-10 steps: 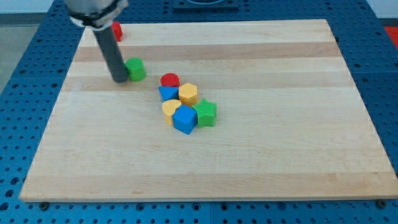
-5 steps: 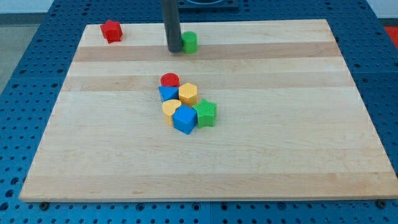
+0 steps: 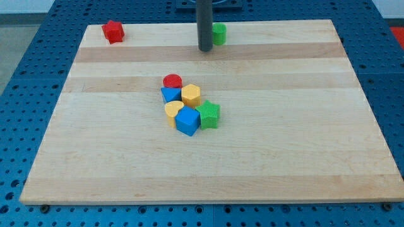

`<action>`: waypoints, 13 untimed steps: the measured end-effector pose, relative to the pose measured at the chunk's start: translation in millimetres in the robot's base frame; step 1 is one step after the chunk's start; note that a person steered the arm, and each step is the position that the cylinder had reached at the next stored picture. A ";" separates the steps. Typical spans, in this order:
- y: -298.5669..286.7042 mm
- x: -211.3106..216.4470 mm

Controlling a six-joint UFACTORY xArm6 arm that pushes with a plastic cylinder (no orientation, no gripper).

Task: Move the green circle to the top centre

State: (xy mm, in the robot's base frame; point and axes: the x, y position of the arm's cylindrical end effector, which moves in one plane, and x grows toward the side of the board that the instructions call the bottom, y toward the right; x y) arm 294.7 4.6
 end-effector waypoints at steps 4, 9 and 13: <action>40.6 -58.3; 30.4 -42.1; 13.4 -55.3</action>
